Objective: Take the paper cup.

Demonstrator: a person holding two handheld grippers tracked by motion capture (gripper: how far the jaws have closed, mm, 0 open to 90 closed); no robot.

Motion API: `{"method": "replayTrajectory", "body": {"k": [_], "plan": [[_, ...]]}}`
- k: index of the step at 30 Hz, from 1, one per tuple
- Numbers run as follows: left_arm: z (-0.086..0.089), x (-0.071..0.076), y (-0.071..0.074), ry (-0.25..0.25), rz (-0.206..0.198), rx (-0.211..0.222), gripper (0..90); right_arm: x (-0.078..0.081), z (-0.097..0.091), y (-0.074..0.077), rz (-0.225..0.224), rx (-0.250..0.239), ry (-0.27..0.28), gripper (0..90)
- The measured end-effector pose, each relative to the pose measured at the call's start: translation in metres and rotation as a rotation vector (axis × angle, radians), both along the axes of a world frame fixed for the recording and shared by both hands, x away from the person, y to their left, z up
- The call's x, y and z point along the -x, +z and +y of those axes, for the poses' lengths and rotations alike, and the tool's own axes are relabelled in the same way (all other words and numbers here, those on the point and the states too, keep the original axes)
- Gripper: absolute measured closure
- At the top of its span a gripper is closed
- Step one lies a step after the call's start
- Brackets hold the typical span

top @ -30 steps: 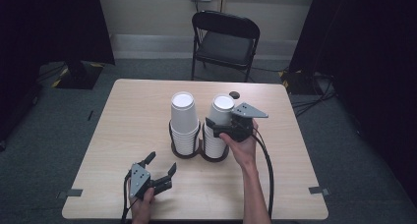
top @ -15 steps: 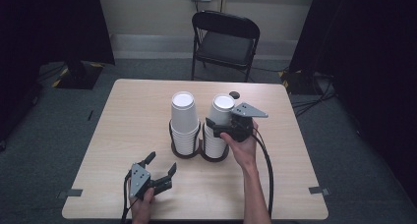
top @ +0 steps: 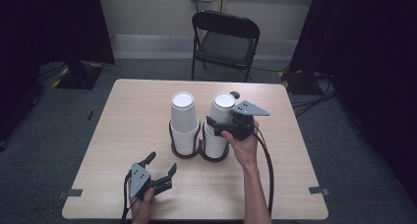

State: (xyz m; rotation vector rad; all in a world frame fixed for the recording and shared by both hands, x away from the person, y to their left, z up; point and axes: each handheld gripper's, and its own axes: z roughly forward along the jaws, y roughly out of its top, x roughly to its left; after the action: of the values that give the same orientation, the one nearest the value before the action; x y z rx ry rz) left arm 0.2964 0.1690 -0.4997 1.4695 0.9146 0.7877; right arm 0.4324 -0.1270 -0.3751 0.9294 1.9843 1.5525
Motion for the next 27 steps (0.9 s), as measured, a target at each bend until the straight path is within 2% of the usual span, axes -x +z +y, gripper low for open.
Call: {"method": "replayTrajectory", "body": {"k": [10, 21, 27], "plan": [[-0.001, 0.0, 0.0, -0.002, 0.002, 0.0, 16.2, 0.001, -0.001, 0.014, -0.025, -0.012, 0.009, 15.2], [-0.001, 0.0, 0.0, -0.002, -0.001, 0.0, 16.2, 0.001, -0.005, 0.023, -0.034, -0.038, 0.0, 15.5], [-0.001, 0.0, 0.0, -0.011, -0.001, -0.009, 16.2, 0.003, -0.006, 0.034, -0.049, -0.038, -0.012, 15.8]]}}
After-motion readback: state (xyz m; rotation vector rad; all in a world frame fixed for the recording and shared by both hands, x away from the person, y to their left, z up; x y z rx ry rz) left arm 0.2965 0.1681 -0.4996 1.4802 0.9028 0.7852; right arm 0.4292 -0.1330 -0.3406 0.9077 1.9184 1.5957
